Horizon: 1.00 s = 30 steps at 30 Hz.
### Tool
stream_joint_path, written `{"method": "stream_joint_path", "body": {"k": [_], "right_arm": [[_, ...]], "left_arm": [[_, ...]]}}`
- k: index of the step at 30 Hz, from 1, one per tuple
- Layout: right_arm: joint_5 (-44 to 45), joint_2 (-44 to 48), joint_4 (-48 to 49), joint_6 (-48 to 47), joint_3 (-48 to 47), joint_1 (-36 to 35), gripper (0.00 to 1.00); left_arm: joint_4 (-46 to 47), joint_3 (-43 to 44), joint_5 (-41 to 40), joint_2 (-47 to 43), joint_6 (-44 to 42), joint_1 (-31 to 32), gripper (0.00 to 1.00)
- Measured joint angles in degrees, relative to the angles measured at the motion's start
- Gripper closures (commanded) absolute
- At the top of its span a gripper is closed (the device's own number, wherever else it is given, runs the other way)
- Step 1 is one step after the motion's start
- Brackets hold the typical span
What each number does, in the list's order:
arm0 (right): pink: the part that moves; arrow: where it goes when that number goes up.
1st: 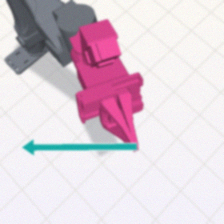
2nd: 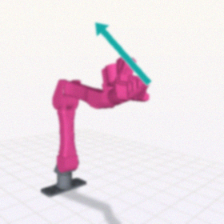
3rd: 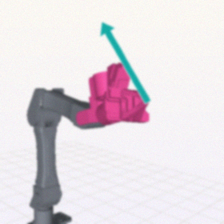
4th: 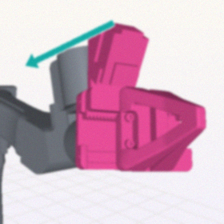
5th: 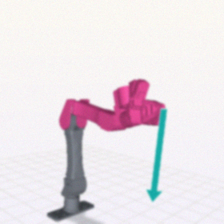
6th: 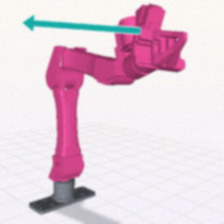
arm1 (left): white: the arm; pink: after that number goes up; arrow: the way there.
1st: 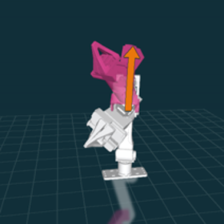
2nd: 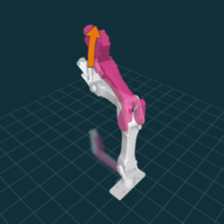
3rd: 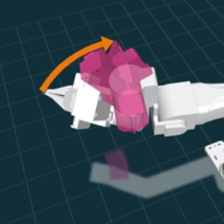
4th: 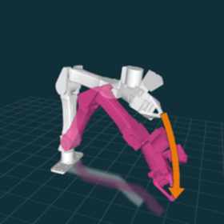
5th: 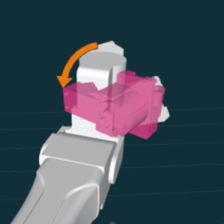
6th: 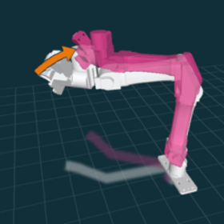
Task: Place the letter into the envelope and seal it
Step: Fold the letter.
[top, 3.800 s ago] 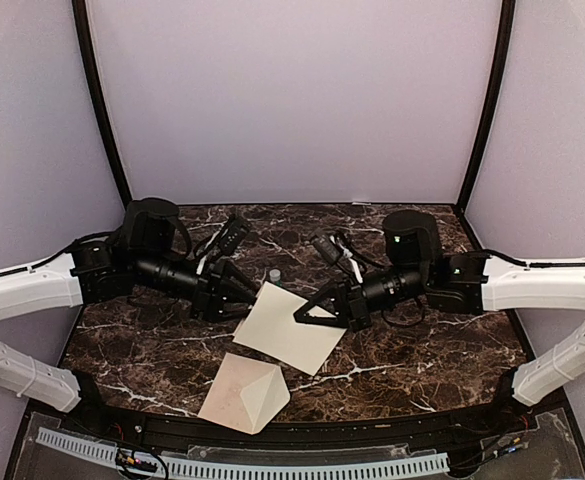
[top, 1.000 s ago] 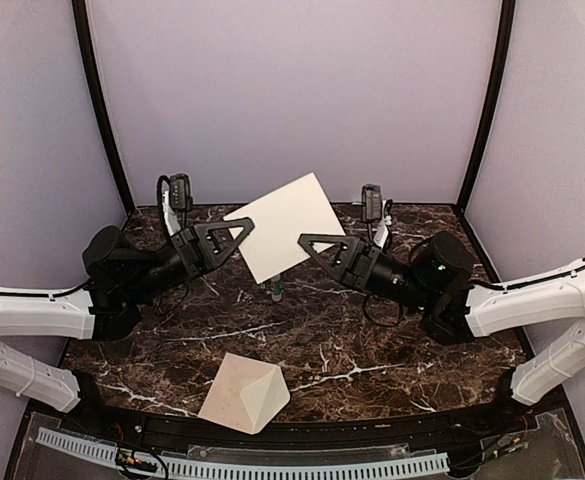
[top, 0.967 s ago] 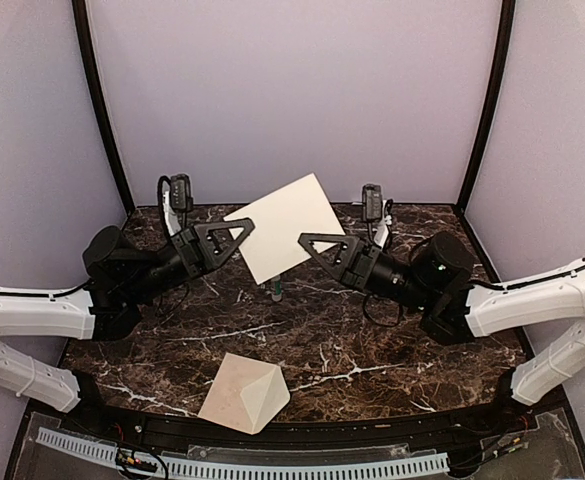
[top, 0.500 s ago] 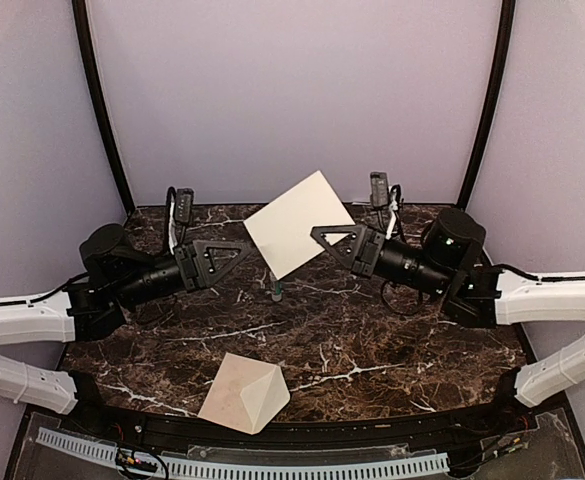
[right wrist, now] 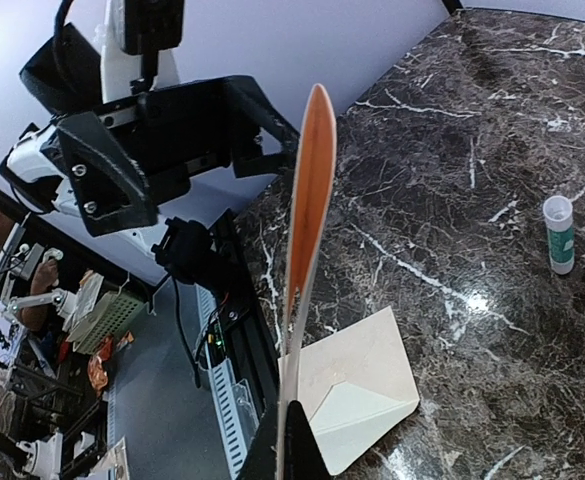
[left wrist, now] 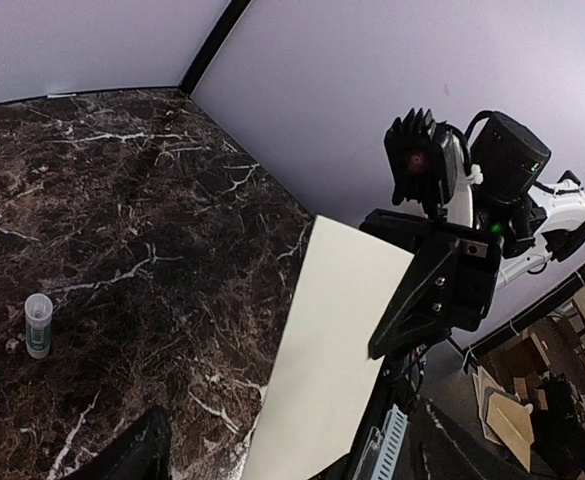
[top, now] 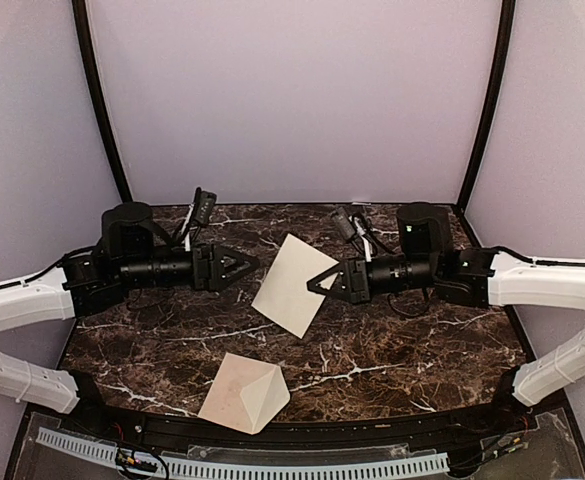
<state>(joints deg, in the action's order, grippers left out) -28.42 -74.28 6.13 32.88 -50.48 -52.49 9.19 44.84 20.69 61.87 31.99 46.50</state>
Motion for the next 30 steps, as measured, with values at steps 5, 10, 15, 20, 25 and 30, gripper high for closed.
{"method": "stream_joint_path", "body": {"k": [5,10,15,20,25,30], "right_arm": [[-7.8,-0.2,0.1,-1.3,0.0,0.0,1.00],[-12.9,-1.4,1.1,-1.4,0.0,0.0,1.00],[-15.0,-2.5,1.2,-1.6,-0.2,0.0,1.00],[-15.1,-2.8,2.1,-0.8,-0.2,0.0,0.53],[-14.9,-2.5,11.0,3.7,2.6,0.0,0.44],[-13.4,-2.6,24.5,11.5,9.9,-0.2,0.62]], "left_arm": [[-2.5,0.9,5.9,4.2,-2.3,0.3,0.40],[-2.4,0.9,12.2,6.1,-3.2,2.1,0.76],[0.4,0.8,16.6,6.1,-3.0,2.6,1.00],[1.9,0.6,17.7,6.0,-3.0,2.6,1.00],[6.1,-2.6,16.4,4.6,-0.7,2.6,1.00],[13.6,-7.2,14.0,2.1,3.4,2.6,1.00]]}}
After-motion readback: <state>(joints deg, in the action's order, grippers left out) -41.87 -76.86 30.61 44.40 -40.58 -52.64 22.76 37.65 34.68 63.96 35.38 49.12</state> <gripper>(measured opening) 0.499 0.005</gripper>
